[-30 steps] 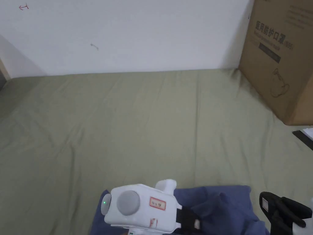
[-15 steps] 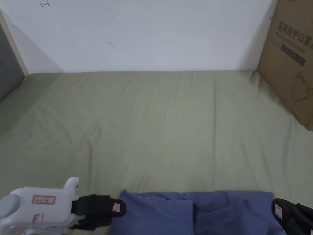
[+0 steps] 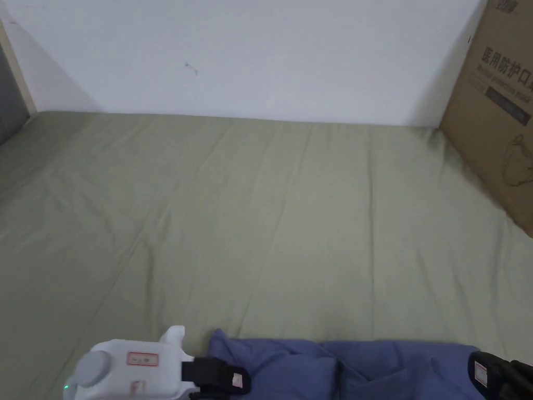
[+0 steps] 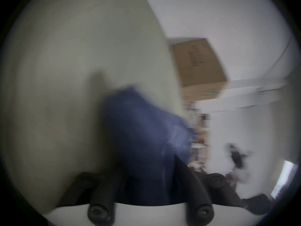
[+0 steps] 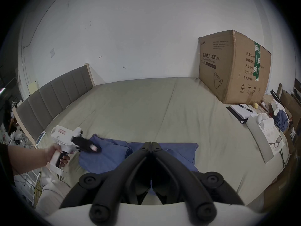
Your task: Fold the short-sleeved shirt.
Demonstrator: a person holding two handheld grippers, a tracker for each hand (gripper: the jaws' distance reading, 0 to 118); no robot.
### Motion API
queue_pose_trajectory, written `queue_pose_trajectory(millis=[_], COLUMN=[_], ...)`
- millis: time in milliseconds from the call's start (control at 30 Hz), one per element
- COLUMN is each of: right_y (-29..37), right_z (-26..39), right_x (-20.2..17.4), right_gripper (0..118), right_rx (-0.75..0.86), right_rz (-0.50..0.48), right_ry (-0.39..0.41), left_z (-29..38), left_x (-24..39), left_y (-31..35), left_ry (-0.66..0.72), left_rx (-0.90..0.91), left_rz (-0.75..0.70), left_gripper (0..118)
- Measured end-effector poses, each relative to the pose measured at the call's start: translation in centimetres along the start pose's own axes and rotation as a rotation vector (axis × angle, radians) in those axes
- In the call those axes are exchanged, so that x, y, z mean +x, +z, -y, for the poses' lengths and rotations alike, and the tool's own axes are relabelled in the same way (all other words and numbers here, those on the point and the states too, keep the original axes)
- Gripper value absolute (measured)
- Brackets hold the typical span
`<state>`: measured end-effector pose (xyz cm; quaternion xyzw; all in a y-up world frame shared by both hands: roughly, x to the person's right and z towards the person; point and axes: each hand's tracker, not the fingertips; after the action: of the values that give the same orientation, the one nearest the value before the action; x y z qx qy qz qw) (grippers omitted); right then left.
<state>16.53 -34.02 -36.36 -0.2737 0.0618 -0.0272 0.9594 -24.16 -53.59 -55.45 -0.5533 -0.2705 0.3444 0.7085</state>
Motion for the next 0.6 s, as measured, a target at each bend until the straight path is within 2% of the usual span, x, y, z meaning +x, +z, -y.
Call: queue_pose_trajectory(millis=[33,67,100,200,333,500,567,600], right_y=[-0.1,-0.2,-0.3,-0.2,0.5,1.3,1.8,2.0], right_z=[0.2,0.3,0.3,0.4,0.3,0.9,1.2,1.3], right_x=[-0.2,-0.4,-0.5,-0.9,-0.8,-0.1,0.5,0.7], right_gripper=[0,0,0,0,0,0,0,0], right_rx=[-0.004,-0.013,-0.021,-0.034,-0.007,0.023,0.027,0.029], right_rz=[-0.003,-0.010,-0.019,-0.045,-0.073,-0.099,-0.109,-0.110], right_ry=[-0.003,-0.009,-0.013,-0.008,0.006,-0.020,-0.033,-0.036], left_z=[0.8,0.9,0.8,1.0,1.1,1.0,1.4,1.5], left_x=[-0.8,-0.4,0.2,3.1,5.7,7.3,8.5,9.1], left_y=[-0.5,0.2,0.4,2.7,9.4,16.3,16.8,16.7], left_ry=[0.055,0.166,0.125,-0.065,-0.115,-0.240,-0.236,-0.203], left_rx=[-0.013,0.015,0.011,0.031,0.081,0.196,0.215,0.216], left_rz=[-0.055,0.165,0.125,-0.017,-0.248,-0.819,-0.871,-0.813], left_gripper=[5,5,5,5,5,5,5,5])
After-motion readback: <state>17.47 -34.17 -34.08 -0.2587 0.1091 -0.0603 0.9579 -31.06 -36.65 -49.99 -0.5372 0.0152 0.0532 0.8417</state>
